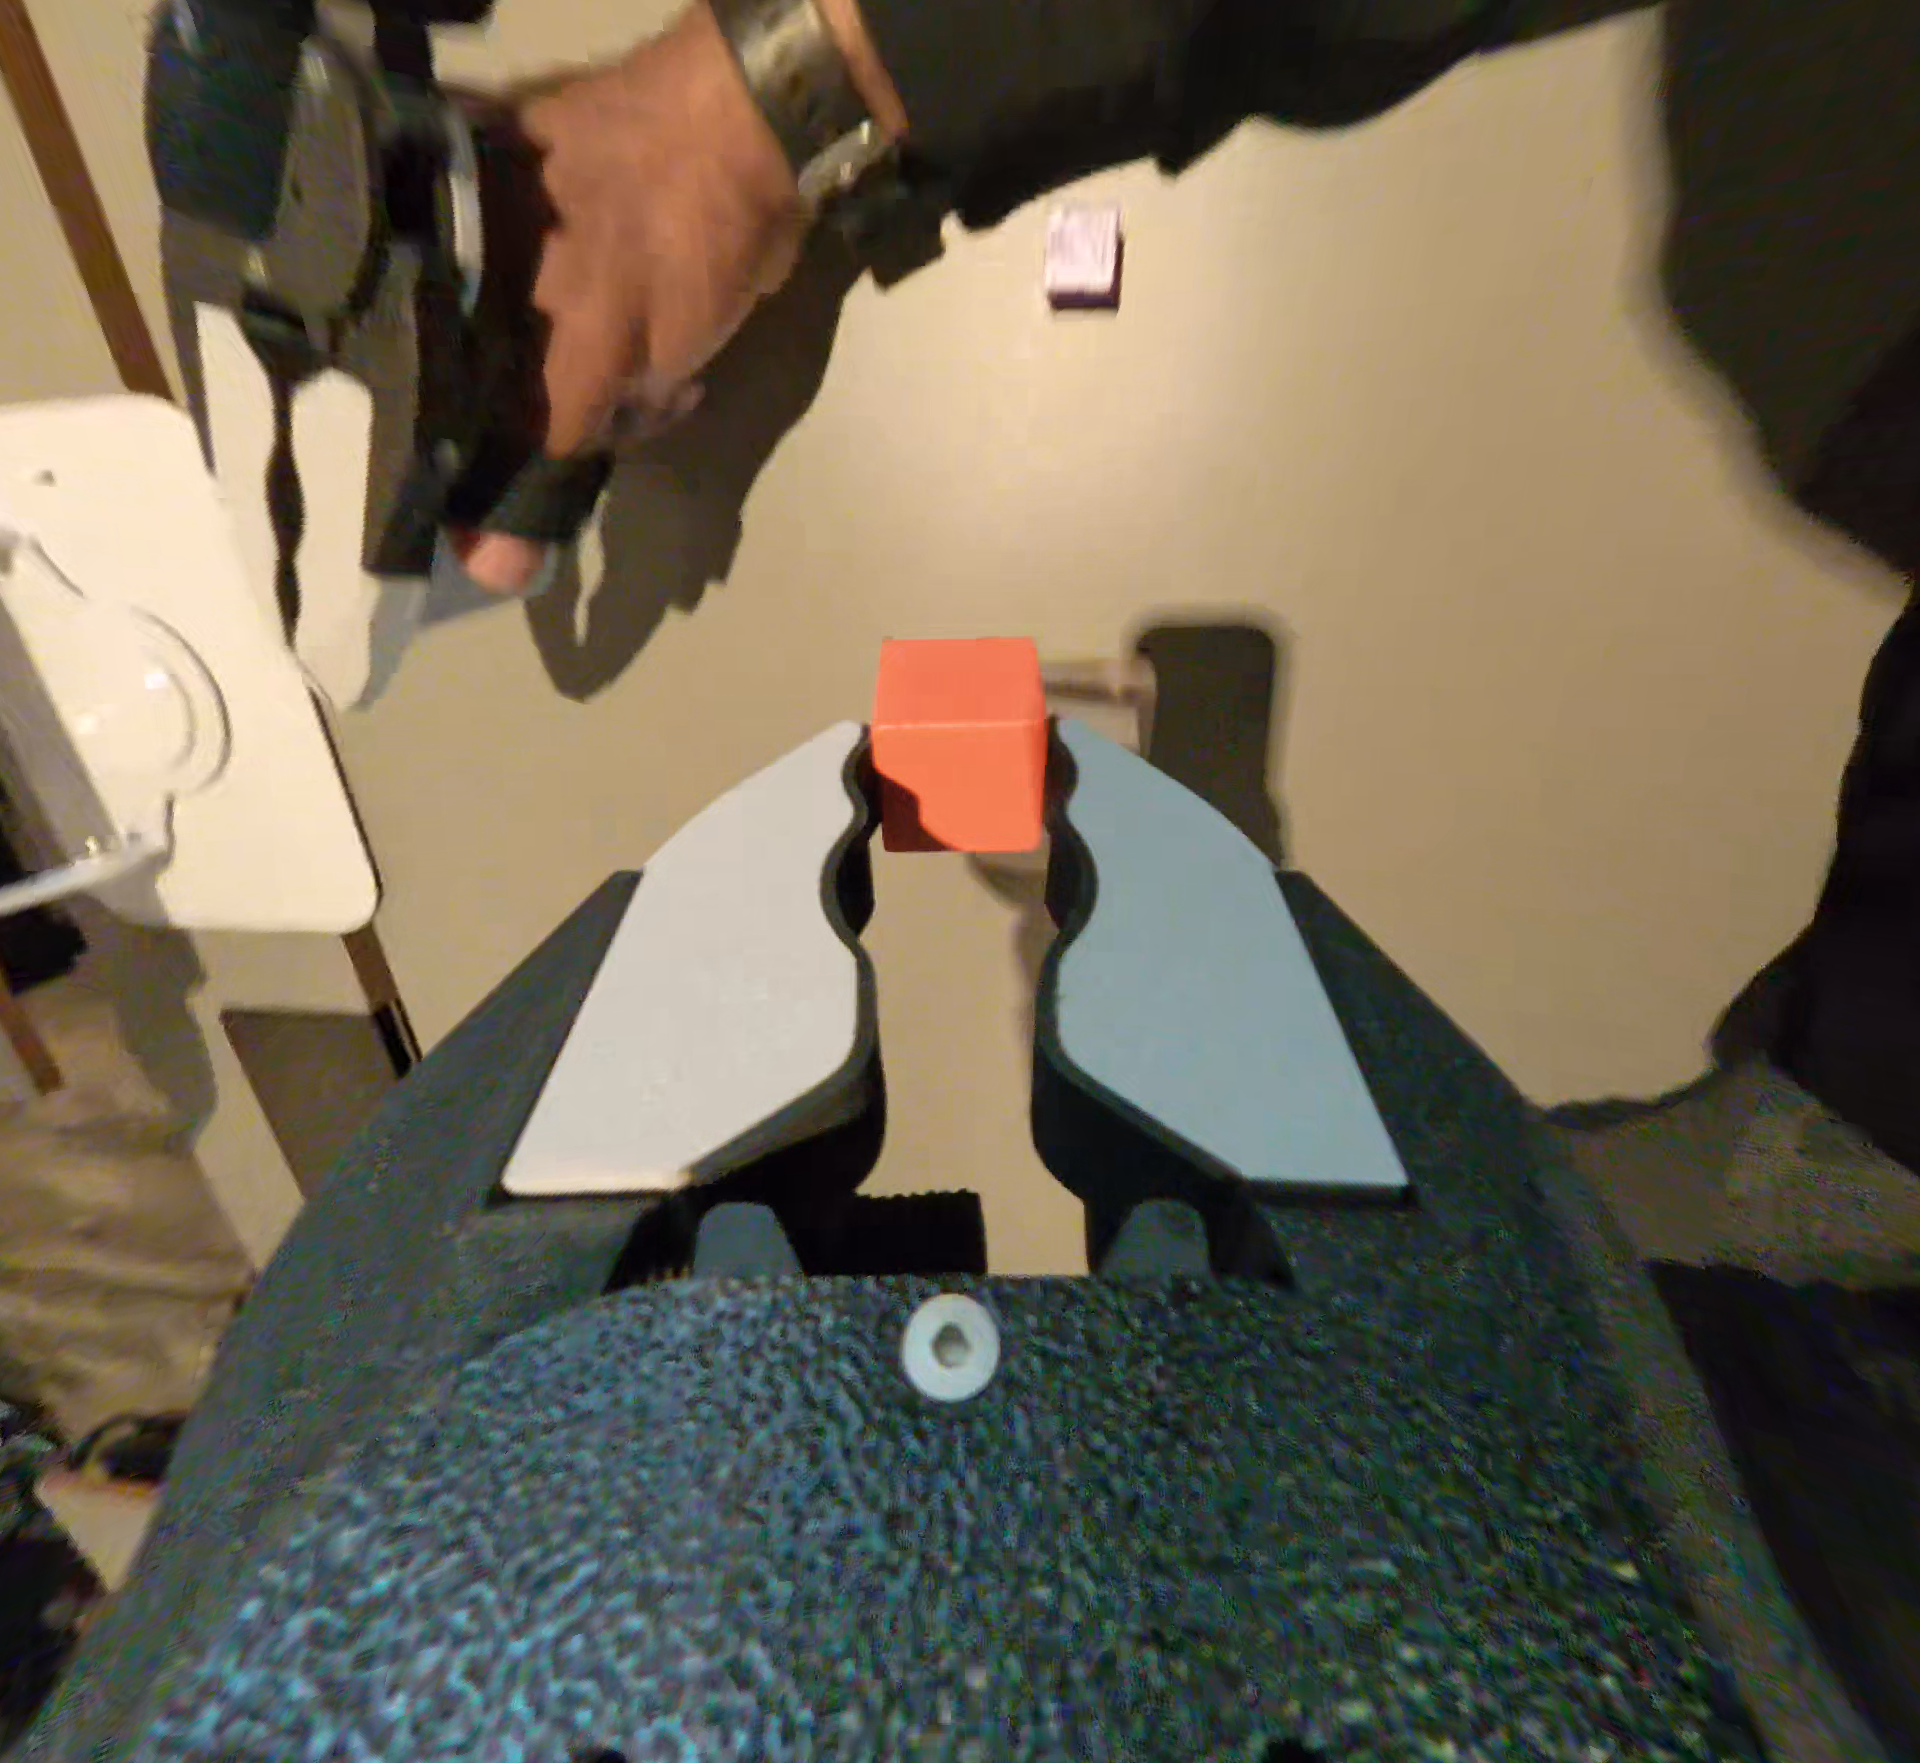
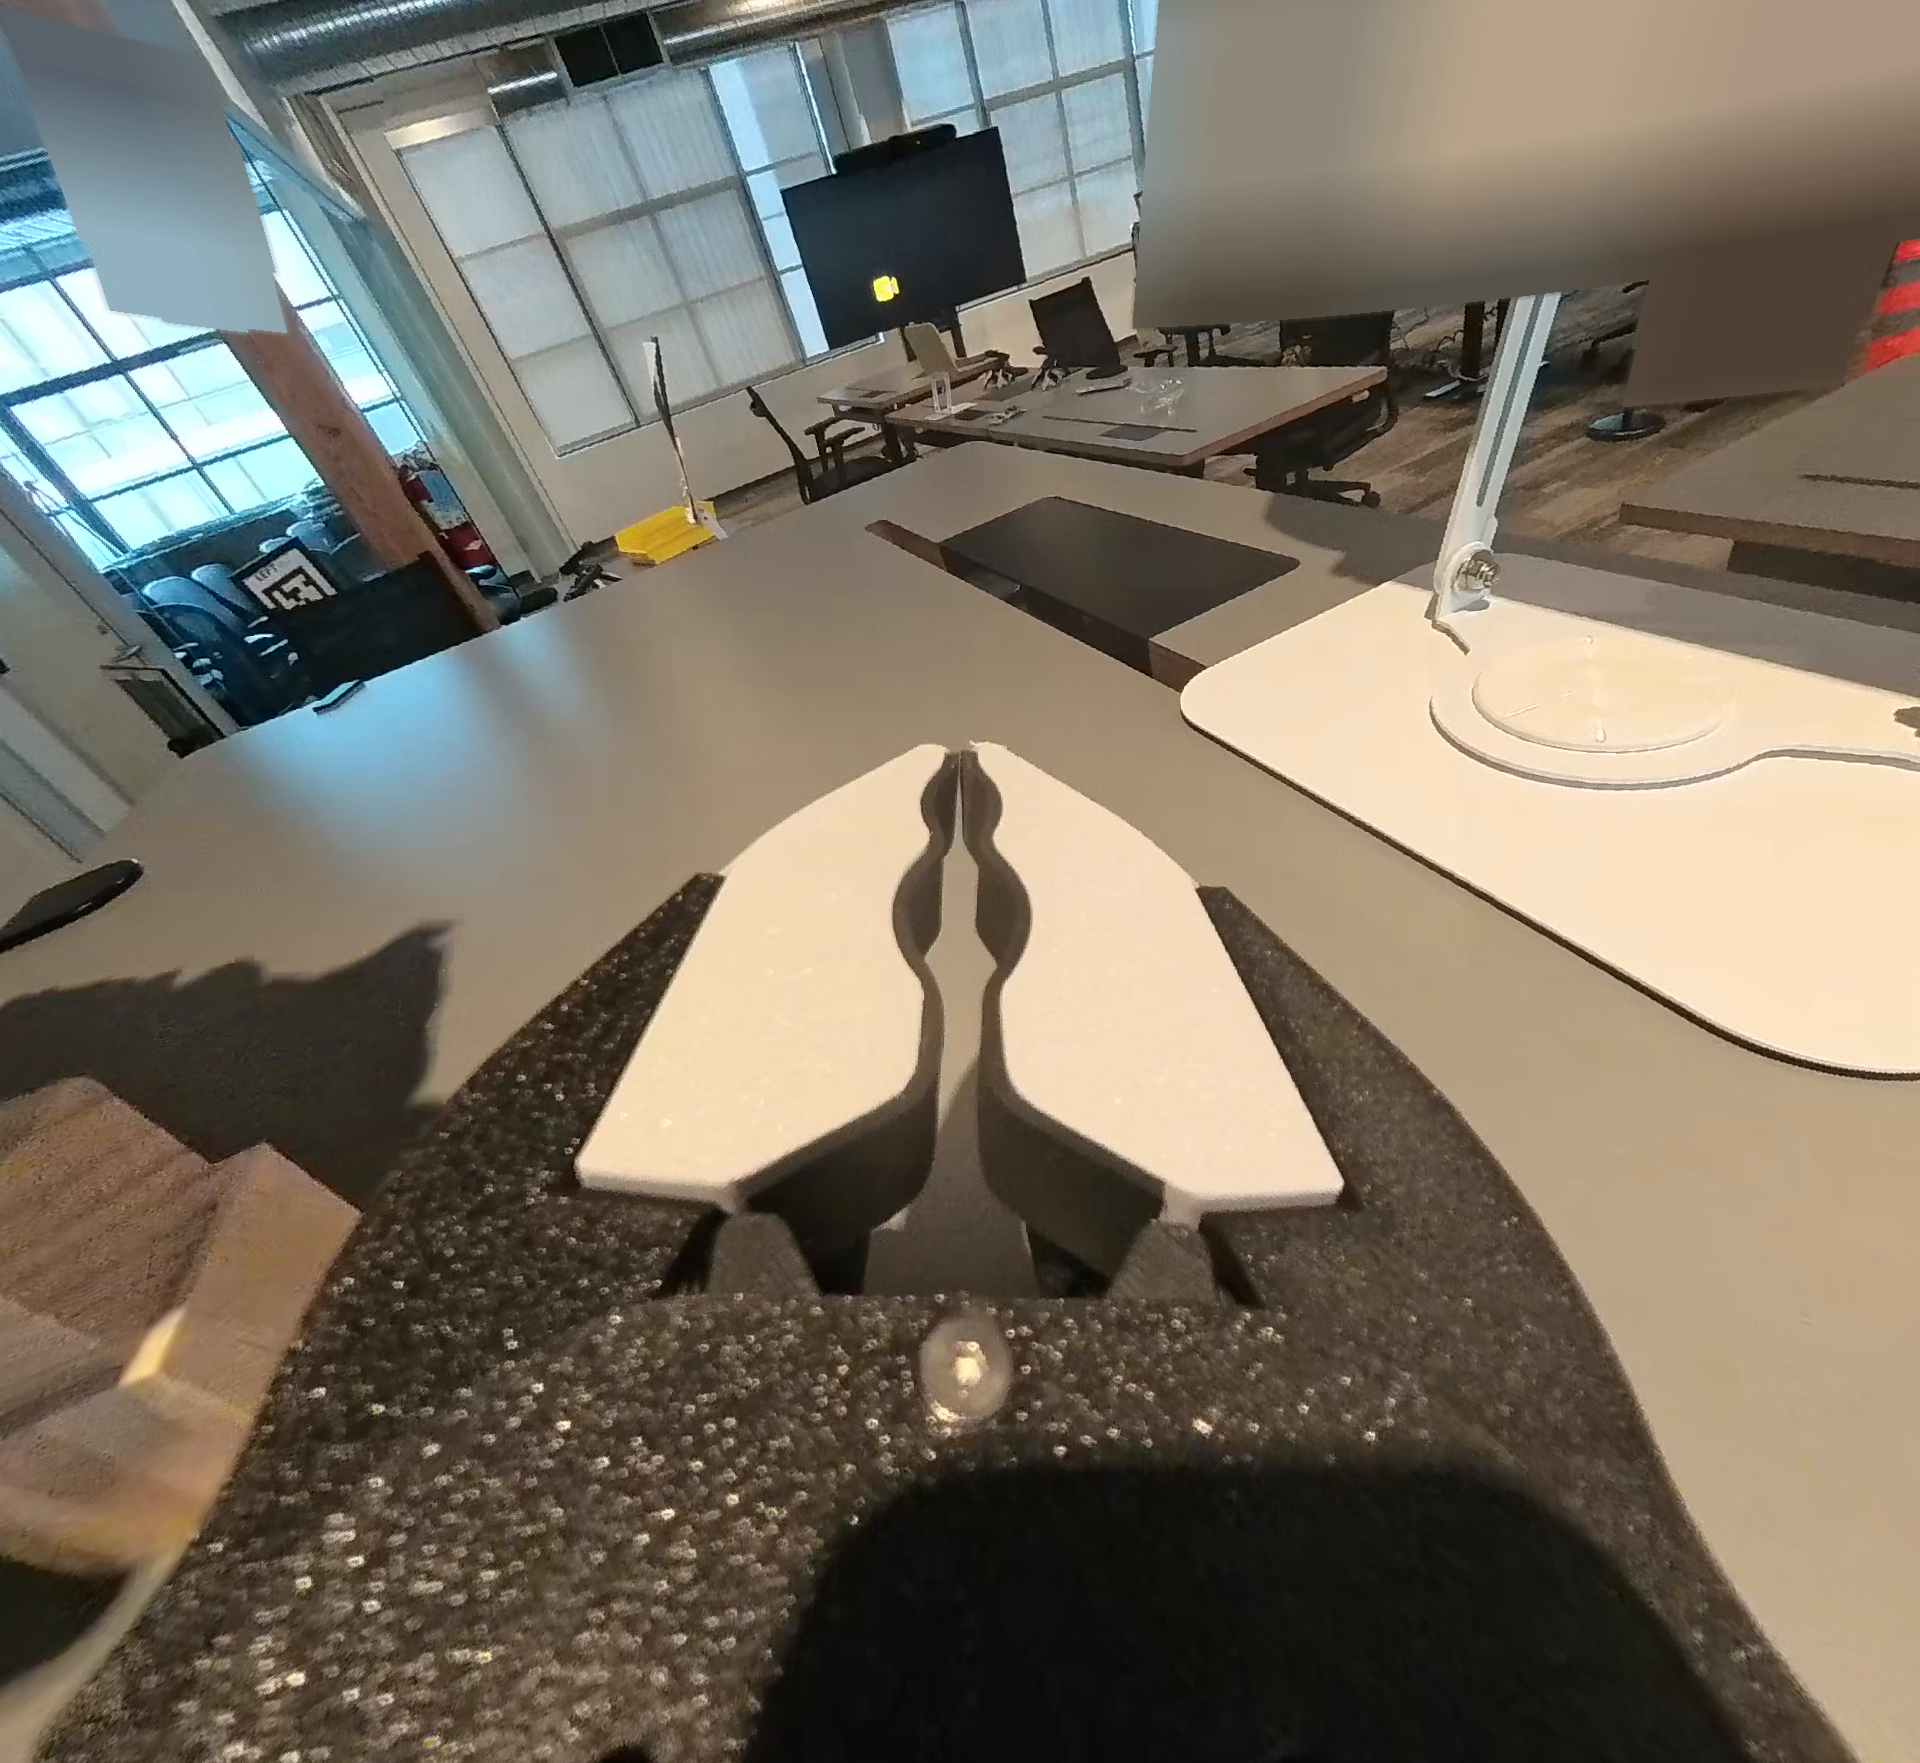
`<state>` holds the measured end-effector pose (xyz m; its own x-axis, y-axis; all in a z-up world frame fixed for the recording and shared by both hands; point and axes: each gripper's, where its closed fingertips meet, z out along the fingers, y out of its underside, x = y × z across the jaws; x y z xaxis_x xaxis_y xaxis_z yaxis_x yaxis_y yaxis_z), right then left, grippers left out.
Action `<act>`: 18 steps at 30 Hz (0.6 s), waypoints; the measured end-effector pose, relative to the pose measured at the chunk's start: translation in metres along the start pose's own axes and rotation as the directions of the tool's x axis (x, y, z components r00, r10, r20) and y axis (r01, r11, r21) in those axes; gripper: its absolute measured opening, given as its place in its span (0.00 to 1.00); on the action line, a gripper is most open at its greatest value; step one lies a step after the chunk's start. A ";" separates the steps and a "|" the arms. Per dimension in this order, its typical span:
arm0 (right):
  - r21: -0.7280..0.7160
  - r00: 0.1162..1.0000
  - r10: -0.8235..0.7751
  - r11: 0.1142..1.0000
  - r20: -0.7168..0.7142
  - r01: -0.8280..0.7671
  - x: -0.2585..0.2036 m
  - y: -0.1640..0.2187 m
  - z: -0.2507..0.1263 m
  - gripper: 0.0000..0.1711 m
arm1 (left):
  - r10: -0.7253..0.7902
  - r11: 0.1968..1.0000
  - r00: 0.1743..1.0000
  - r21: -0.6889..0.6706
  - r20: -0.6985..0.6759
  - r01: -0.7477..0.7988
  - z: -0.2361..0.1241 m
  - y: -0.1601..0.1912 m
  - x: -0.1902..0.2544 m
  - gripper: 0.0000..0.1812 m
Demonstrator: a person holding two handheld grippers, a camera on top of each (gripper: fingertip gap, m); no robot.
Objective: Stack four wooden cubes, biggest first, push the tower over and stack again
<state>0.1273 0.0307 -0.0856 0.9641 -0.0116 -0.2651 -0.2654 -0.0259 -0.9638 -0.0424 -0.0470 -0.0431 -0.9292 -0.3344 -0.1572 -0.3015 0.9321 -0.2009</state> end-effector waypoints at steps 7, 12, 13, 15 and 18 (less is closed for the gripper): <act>0.002 1.000 -0.003 1.000 -0.001 0.003 0.000 0.000 0.000 0.00 | -0.037 0.992 0.995 -0.120 -0.094 0.025 0.021 0.031 0.017 0.16; 0.003 1.000 -0.003 1.000 0.000 0.003 0.000 0.000 0.000 0.00 | -0.033 0.986 0.990 -0.167 -0.134 0.010 0.032 0.042 0.025 0.16; 0.003 1.000 -0.002 1.000 0.000 0.002 0.000 0.000 -0.001 0.00 | -0.027 0.984 0.990 -0.179 -0.141 0.001 0.034 0.044 0.026 0.16; 0.004 1.000 0.000 1.000 0.000 0.000 0.000 0.000 -0.001 0.00 | -0.008 0.980 0.988 -0.196 -0.152 -0.022 0.037 0.046 0.028 0.16; 0.002 1.000 0.001 1.000 0.001 -0.001 0.000 0.000 0.000 0.00 | 0.014 0.973 0.987 -0.224 -0.162 -0.051 0.042 0.048 0.030 0.16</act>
<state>0.1274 0.0303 -0.0855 0.9638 -0.0111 -0.2662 -0.2664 -0.0239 -0.9636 -0.0759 -0.0181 -0.0977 -0.9557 -0.2944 -0.0009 -0.2943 0.9553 0.0290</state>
